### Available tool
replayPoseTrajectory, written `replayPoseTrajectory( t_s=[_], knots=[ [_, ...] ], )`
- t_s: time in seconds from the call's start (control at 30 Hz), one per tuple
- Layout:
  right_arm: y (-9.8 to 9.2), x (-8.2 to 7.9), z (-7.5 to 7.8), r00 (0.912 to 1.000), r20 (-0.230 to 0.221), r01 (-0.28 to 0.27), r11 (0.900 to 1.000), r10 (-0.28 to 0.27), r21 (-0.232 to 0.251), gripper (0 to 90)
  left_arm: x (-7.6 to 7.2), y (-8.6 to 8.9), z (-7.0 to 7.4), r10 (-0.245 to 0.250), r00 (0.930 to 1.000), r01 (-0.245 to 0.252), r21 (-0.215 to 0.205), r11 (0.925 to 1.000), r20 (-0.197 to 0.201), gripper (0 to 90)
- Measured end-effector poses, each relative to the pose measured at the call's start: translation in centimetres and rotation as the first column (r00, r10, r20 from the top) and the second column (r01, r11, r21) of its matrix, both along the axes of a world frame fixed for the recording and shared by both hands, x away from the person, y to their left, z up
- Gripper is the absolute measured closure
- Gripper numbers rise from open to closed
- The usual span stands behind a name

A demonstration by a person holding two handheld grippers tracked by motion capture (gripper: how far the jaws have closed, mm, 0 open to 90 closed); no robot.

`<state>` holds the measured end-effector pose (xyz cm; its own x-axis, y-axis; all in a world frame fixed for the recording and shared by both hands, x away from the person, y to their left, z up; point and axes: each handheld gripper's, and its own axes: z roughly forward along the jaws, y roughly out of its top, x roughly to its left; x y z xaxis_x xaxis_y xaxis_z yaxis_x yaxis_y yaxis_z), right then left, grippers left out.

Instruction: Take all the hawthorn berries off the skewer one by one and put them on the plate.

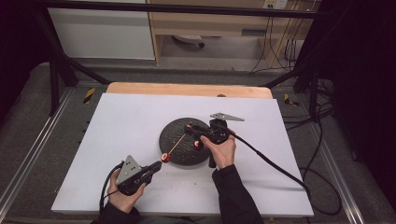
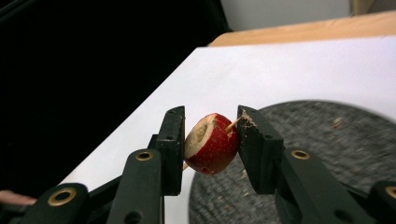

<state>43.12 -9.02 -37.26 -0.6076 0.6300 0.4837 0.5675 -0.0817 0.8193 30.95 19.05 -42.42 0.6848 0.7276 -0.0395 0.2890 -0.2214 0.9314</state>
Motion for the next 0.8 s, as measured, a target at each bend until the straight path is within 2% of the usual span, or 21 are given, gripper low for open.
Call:
replayPoseTrajectory(
  t_s=[0.33,0.47,0.6,0.8],
  knots=[
    [-1.8,1.6,1.5,0.9974,0.045,0.056,0.998,-0.055,-0.013,63.8,0.2,0.5,-0.2,0.012,0.9999,-0.012,0.003,0.9999,-0.007,88.3],
    [-2.4,2.1,1.5,0.9963,0.043,0.075,0.997,-0.074,-0.021,63.8,0.2,0.7,-0.1,0.021,0.9998,-0.021,0.000,0.9998,-0.007,88.4],
    [-2.5,2.6,0.6,0.9961,0.026,0.085,0.996,-0.084,-0.039,63.8,0.3,0.9,-0.1,0.028,0.9996,-0.028,-0.002,0.9996,-0.007,88.4],
    [-1.9,3.2,-2.3,0.9966,-0.024,0.076,0.993,-0.079,-0.089,63.8,0.4,1.0,-0.1,0.037,0.9992,-0.037,-0.005,0.9993,-0.013,88.3]
  ],
)
